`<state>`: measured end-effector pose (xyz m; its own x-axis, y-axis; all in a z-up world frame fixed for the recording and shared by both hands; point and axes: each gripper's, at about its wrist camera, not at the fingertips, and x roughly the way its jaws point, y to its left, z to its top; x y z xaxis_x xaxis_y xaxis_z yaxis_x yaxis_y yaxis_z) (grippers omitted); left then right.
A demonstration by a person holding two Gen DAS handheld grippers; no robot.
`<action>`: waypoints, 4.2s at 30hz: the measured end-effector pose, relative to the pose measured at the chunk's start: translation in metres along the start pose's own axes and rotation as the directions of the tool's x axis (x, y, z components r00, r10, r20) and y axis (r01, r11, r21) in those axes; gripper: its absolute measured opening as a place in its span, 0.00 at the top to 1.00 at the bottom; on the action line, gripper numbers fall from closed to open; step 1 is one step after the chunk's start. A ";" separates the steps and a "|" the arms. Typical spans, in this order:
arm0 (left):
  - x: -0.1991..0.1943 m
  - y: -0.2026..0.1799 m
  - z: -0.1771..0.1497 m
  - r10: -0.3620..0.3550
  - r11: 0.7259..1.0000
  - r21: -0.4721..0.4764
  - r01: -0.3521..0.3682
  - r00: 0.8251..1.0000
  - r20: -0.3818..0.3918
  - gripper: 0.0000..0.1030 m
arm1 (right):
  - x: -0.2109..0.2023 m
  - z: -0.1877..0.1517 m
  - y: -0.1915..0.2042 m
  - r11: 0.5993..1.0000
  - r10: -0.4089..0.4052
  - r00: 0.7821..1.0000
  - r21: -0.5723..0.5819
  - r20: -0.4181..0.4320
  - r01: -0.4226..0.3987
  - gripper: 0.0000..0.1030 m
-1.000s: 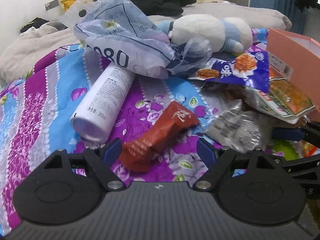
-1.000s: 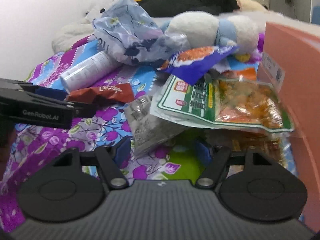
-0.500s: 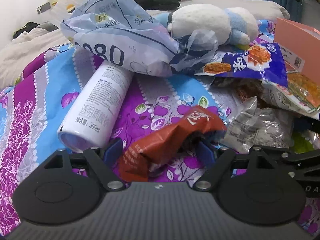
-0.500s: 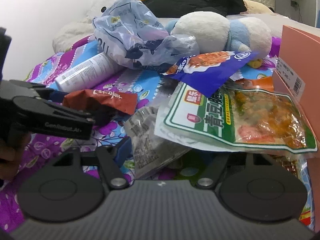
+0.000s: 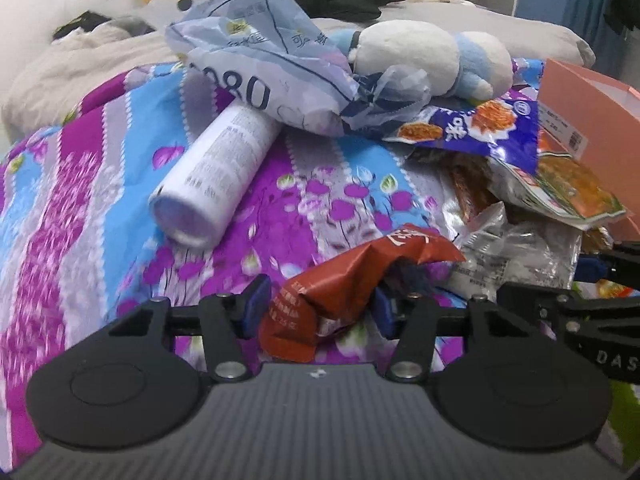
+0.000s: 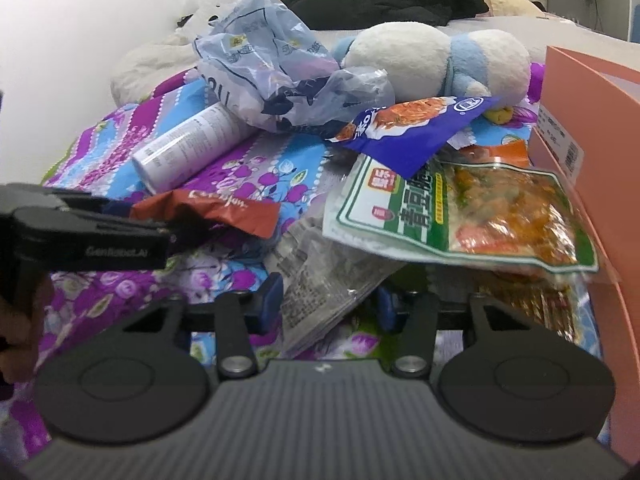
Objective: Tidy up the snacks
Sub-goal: 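Reach the left tool to the dark red packet while the right tool reaches the clear bag, then grasp the dark red packet with the left tool while the right tool grasps the clear bag, then lift both held packets and carry them over the pink box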
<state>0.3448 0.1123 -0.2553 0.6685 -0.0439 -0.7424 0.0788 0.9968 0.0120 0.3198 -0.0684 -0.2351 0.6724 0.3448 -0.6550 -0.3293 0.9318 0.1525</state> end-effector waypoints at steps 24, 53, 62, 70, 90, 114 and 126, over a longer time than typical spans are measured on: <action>-0.104 -0.053 -0.096 0.044 0.969 -0.234 -0.078 0.988 -0.148 0.41 | -0.111 -0.066 -0.011 0.999 0.000 0.996 0.053 -0.086 0.004 0.60; -0.103 -0.072 -0.077 -0.057 0.996 -0.078 0.046 0.989 -0.136 0.28 | -0.094 -0.061 -0.014 0.865 0.112 0.972 -0.461 -0.208 -0.199 0.21; -0.083 -0.071 -0.086 -0.054 0.989 -0.146 0.030 0.985 -0.162 0.44 | -0.085 -0.070 -0.015 0.907 0.090 0.971 -0.385 -0.220 -0.171 0.20; -0.090 -0.070 -0.083 -0.046 0.974 -0.228 0.011 0.988 -0.150 0.60 | -0.093 -0.072 -0.015 0.953 0.055 0.980 -0.283 -0.192 -0.109 0.38; -0.126 -0.088 -0.054 -0.058 0.955 -0.296 0.037 0.996 -0.063 0.60 | -0.137 -0.042 -0.032 0.996 -0.018 0.996 -0.093 -0.083 0.010 0.39; -0.181 -0.159 0.086 -0.172 0.953 -0.221 0.207 0.971 0.168 0.60 | -0.214 0.057 -0.087 0.992 -0.127 0.972 0.016 0.198 0.126 0.39; -0.193 -0.218 0.173 -0.259 0.954 -0.087 0.286 0.936 0.239 0.60 | -0.259 0.107 -0.143 0.964 -0.267 0.909 0.066 0.319 0.259 0.39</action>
<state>0.3267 -0.1079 0.0017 0.7821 -0.3152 -0.5376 0.2021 0.9443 -0.2596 0.2631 -0.2790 -0.0081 0.9110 0.1012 -0.3998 -0.0991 0.9947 0.0259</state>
